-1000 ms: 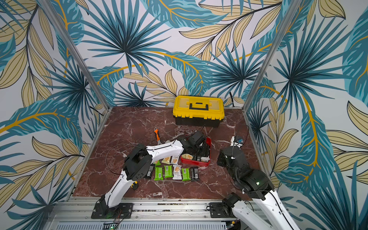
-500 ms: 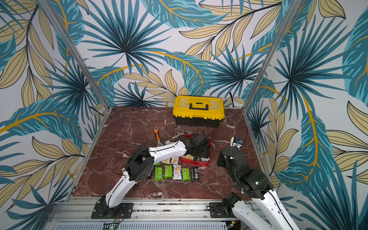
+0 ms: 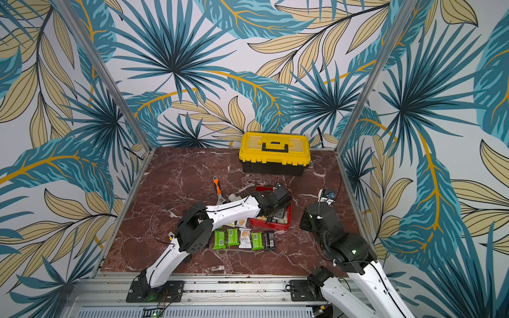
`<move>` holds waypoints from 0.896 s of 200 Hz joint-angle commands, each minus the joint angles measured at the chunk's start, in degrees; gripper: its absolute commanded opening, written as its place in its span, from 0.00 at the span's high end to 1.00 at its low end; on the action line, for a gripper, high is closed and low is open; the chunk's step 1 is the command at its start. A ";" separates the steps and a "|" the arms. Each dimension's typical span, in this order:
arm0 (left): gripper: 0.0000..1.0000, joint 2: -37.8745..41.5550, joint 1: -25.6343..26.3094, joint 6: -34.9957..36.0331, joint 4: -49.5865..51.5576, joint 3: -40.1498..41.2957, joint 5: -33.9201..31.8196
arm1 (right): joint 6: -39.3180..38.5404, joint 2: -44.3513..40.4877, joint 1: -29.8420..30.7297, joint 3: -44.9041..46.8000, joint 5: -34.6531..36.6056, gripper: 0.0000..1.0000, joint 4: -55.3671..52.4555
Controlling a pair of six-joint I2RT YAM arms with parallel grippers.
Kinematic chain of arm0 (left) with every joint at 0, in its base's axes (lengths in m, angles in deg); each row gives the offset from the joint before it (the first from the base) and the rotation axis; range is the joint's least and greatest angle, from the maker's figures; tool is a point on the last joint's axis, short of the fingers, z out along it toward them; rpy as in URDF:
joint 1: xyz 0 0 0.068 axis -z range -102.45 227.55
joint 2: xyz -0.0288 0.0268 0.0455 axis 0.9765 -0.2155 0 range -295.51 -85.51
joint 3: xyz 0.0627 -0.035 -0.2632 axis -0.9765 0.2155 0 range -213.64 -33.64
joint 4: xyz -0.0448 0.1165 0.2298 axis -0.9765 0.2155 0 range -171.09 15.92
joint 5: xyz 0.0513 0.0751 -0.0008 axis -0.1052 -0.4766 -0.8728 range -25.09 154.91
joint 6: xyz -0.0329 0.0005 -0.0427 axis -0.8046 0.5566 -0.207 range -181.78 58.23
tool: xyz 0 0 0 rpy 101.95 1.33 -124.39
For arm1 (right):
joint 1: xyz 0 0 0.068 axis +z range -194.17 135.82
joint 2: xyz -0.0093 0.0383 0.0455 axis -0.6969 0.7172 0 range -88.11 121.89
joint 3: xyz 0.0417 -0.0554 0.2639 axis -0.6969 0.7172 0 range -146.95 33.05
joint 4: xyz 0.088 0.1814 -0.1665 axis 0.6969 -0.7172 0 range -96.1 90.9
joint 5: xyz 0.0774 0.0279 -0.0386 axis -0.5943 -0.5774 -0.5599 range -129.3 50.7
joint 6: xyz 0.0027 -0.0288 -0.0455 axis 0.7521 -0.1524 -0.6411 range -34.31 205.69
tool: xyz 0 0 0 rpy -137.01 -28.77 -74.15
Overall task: Take the cookies out of the storage box
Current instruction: Pick up the cookie from the storage box.
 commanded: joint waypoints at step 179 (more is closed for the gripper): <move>0.28 -0.50 1.57 -17.68 0.23 -3.69 -5.07 | 0.08 -0.69 -0.18 1.20 -0.03 0.59 -0.58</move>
